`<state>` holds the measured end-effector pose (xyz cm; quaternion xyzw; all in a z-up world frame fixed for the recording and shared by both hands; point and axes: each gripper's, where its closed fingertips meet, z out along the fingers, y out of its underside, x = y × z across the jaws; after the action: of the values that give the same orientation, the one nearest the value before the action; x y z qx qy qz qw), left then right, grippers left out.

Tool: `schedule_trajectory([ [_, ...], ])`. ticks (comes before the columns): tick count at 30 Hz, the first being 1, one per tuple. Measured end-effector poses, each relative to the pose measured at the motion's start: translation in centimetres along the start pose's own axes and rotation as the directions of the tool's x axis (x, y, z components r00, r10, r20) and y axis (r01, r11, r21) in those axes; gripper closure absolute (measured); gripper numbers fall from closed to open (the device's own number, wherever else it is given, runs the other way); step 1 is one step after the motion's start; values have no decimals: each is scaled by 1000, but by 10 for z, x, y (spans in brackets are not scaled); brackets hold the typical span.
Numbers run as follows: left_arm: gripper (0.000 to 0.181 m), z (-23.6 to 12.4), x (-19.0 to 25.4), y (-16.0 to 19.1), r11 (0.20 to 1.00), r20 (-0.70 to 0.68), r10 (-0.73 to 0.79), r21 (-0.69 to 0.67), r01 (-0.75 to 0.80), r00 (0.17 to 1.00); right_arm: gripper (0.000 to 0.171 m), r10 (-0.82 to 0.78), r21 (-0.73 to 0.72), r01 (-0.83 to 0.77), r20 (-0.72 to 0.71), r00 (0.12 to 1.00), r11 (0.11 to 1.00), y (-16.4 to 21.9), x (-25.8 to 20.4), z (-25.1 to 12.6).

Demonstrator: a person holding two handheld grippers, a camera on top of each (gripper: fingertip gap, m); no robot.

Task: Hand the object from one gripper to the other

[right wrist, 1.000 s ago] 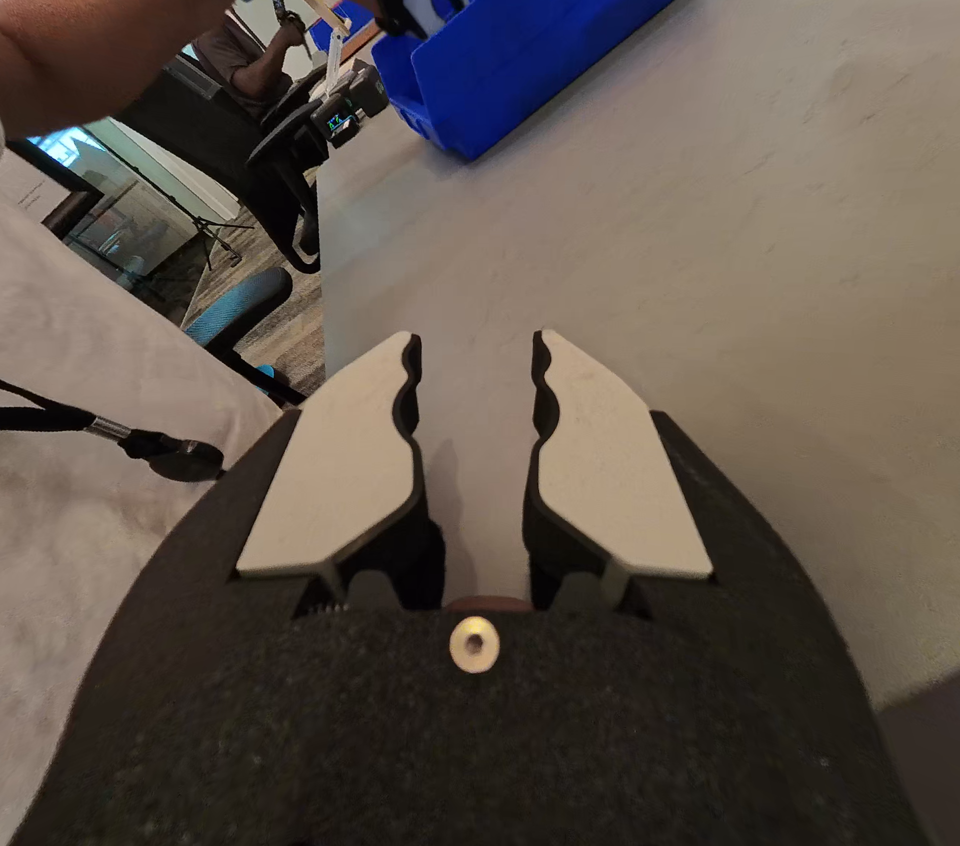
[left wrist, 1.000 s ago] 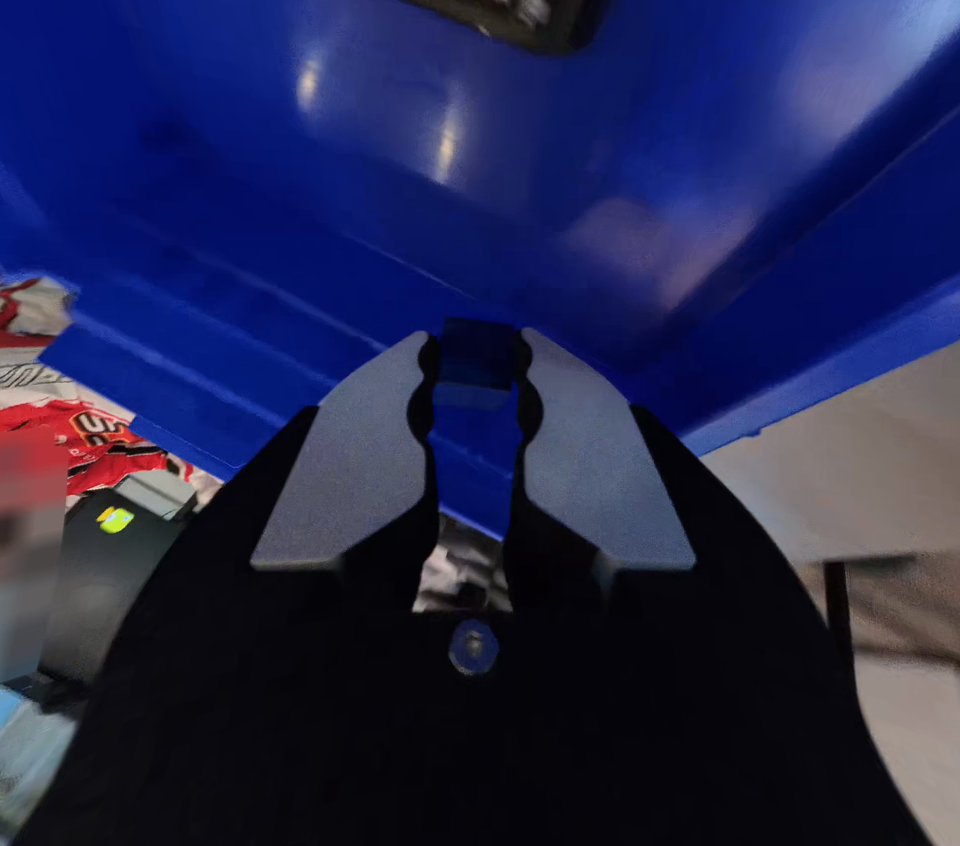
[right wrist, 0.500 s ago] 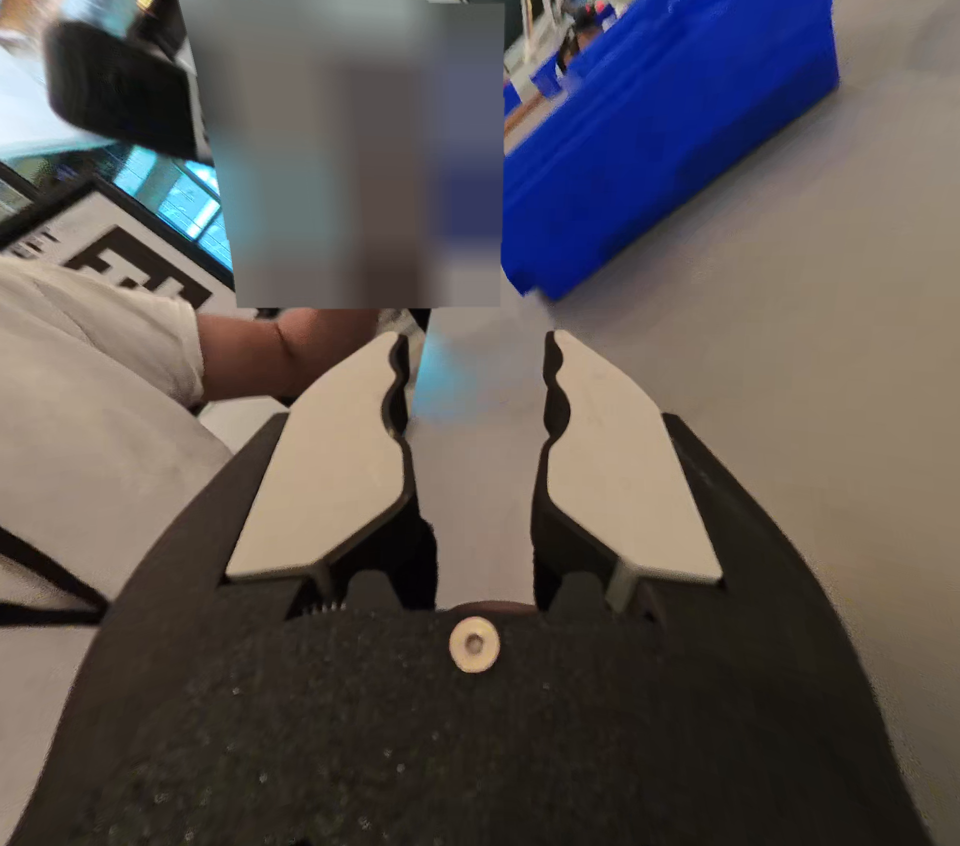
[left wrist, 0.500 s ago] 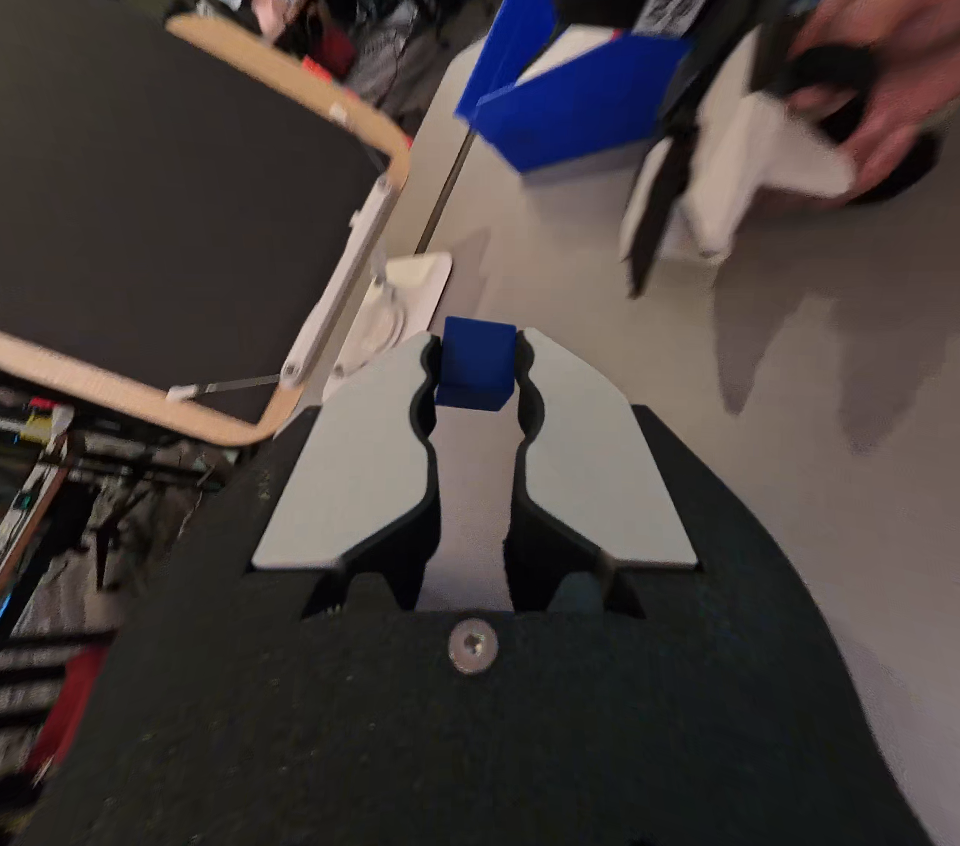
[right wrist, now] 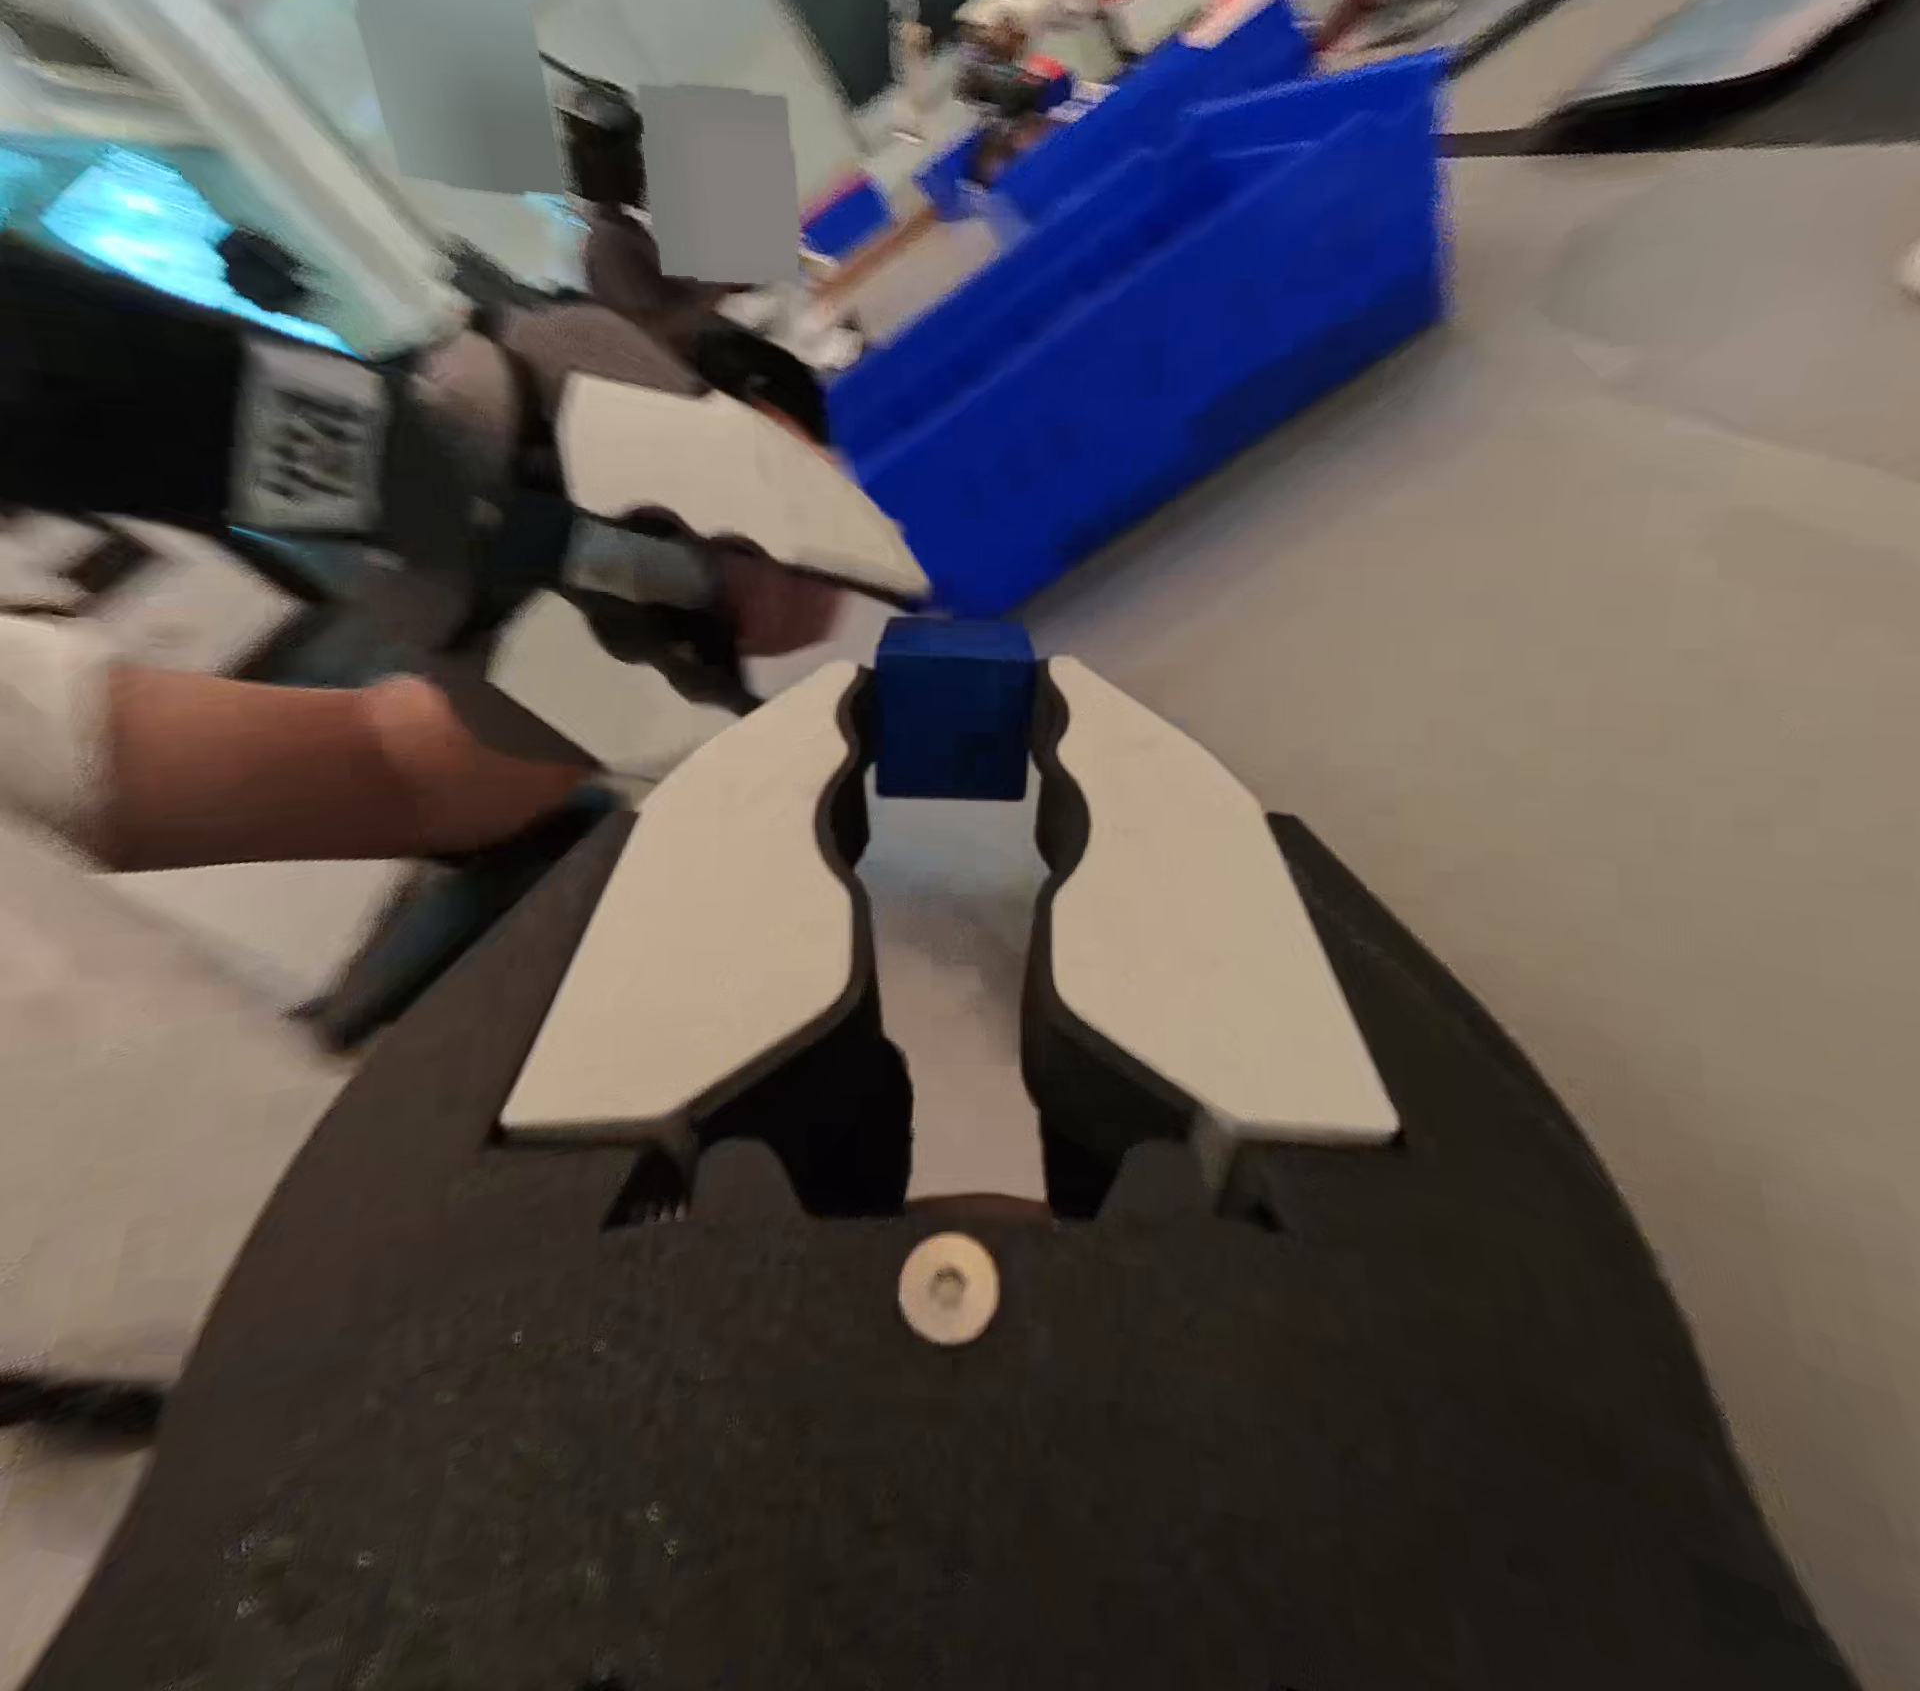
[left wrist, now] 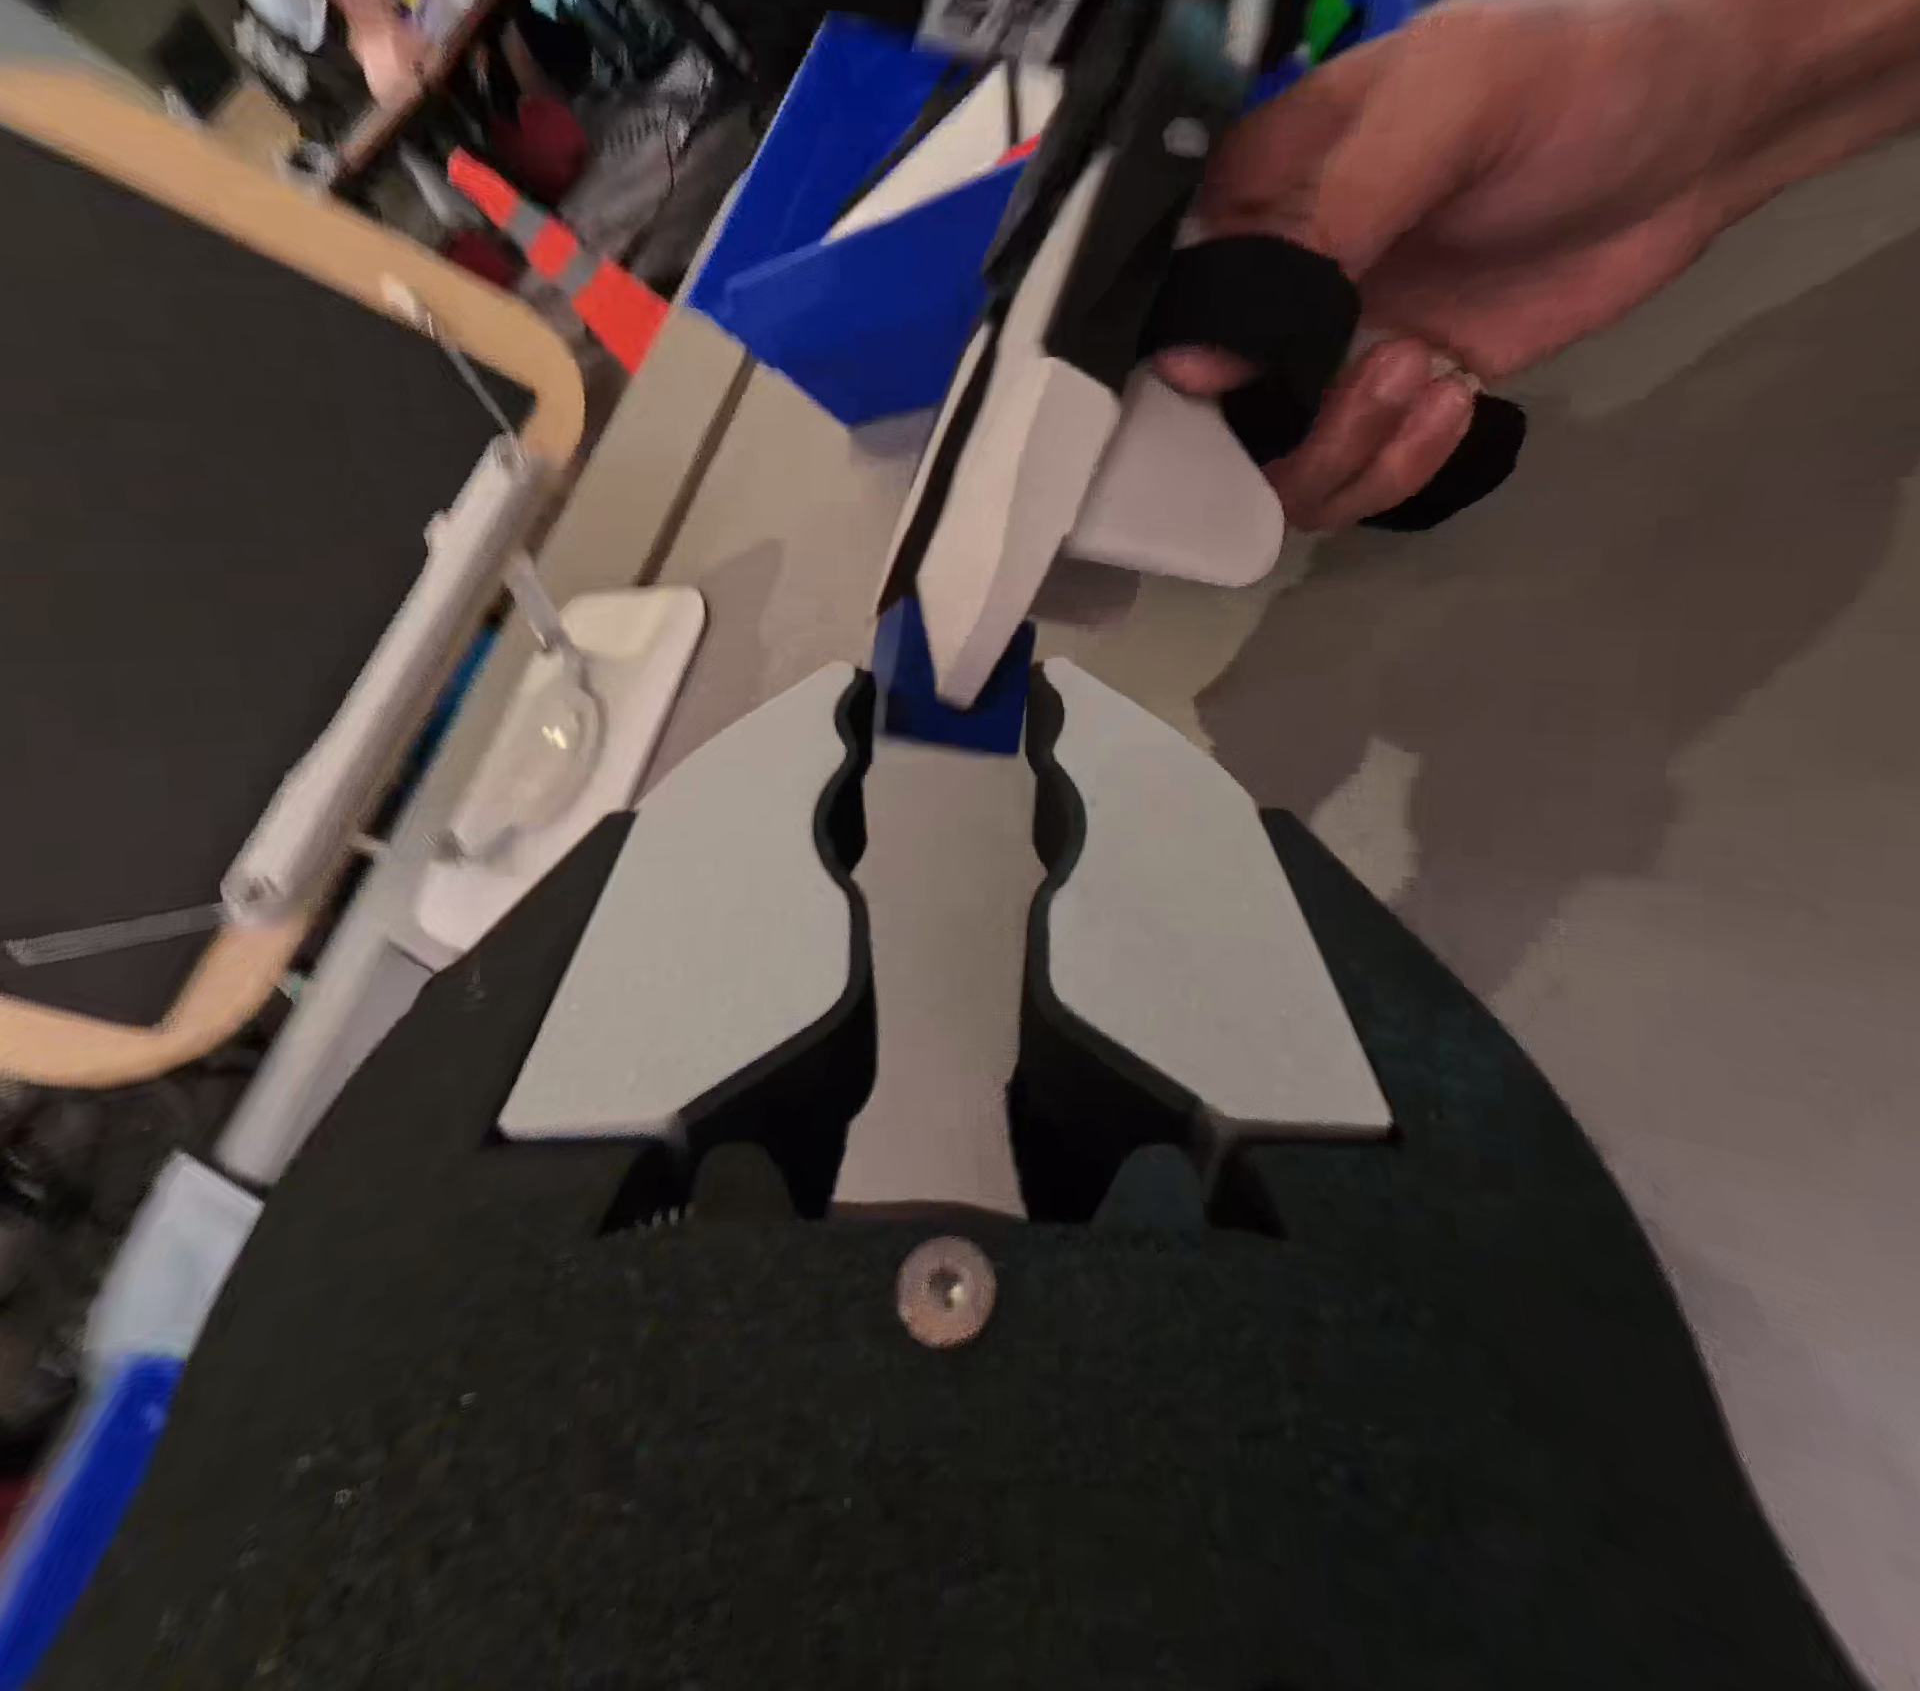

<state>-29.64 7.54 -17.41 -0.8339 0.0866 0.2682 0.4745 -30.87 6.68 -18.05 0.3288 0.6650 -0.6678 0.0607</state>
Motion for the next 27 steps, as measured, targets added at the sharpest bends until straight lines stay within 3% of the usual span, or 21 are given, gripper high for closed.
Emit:
schedule_trajectory([
  [3, 148, -4, -6, 16, 939, 22, -344, 31, 344, 939, 143, -246, -91, 229, -365, 898, 969, 1, 44, -29],
  [6, 140, -13, -5, 32, 791, 18, -610, 72, 607, 792, 143, -504, -262, 443, -600, 621, 858, -11, 65, -68],
  [10, 139, -18, 5, 37, 667, -28, -739, 112, 736, 674, 143, -765, -506, 600, -560, 318, 620, -3, 49, -55],
  [14, 137, -7, 21, 34, 633, -128, -762, 59, 772, 635, 143, -915, -687, 643, -400, 53, 338, 16, 29, -16],
  [19, 138, -7, 24, 35, 547, -196, -813, 66, 835, 548, 143, -956, -724, 672, -283, -80, 159, 29, 9, 11],
  [22, 139, -6, 28, 44, 569, -186, -804, 36, 822, 564, 143, -961, -696, 702, -270, -62, 151, 32, -2, 21],
  [25, 154, -9, 33, 42, 613, -203, -770, 34, 790, 605, 143, -960, -680, 719, -275, -63, 148, 34, -5, 24],
  [27, 154, -10, 35, 44, 632, -197, -757, 21, 775, 623, 143, -958, -649, 738, -288, -11, 187, 38, -6, 24],
])
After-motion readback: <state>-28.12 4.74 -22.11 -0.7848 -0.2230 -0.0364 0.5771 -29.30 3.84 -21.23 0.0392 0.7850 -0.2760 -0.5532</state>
